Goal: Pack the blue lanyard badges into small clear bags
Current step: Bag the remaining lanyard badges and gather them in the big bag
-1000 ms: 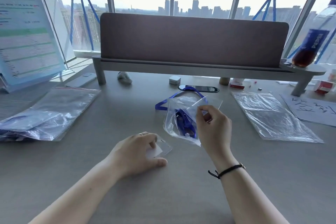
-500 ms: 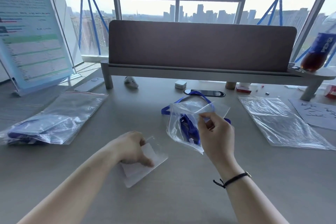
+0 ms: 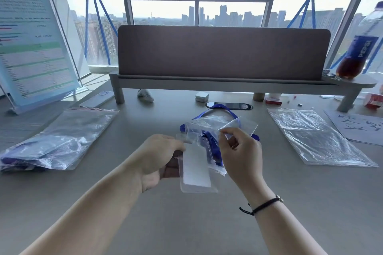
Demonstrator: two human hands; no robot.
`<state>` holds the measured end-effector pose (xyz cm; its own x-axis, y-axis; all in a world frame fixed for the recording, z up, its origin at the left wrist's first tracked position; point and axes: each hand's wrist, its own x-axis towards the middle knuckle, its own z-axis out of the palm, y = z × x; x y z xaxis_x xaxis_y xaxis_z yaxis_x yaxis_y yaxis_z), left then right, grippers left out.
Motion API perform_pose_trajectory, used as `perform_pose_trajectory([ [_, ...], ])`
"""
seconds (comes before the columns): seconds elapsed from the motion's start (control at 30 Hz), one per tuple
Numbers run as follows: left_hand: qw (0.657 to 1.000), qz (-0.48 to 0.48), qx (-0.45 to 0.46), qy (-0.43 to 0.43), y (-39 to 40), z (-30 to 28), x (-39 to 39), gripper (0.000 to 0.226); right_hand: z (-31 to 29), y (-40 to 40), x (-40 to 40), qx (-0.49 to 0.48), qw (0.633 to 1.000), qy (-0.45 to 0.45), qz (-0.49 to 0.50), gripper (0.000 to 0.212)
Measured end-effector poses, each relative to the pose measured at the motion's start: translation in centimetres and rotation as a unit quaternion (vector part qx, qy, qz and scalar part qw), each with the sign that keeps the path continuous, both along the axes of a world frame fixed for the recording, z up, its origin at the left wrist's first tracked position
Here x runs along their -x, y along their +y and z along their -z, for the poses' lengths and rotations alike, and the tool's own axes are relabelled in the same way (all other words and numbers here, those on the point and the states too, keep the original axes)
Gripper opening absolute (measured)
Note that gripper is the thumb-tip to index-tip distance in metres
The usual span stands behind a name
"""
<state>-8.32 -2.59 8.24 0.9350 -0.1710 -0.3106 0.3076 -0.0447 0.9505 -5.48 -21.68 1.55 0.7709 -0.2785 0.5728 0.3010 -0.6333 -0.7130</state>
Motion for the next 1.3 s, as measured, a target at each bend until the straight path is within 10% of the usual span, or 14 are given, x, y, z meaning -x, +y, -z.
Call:
perform_pose_trajectory([
  [0.3, 0.988, -0.131, 0.082, 0.009, -4.5, 1.7, -3.9, 0.031, -0.1, 1.0, 0.7, 0.034, 0.998, -0.033, -0.032, 0.006],
  [0.63, 0.997, 0.008, 0.082, 0.002, -5.7, 2.2, -4.5, 0.025, 0.0, 0.5, 0.2, -0.015, 0.999, -0.013, -0.040, 0.007],
  [1.03, 0.928, -0.170, -0.285, -0.169, 0.5, 6.2, -1.6, 0.022, 0.3, 1.1, 0.4, -0.046, 0.997, -0.020, -0.059, 0.006],
  [1.3, 0.990, -0.130, -0.033, -0.050, 0.2, 7.1, -1.6, 0.007, 0.3, 2.4, 1.5, 0.033, 0.996, -0.061, -0.064, 0.004],
])
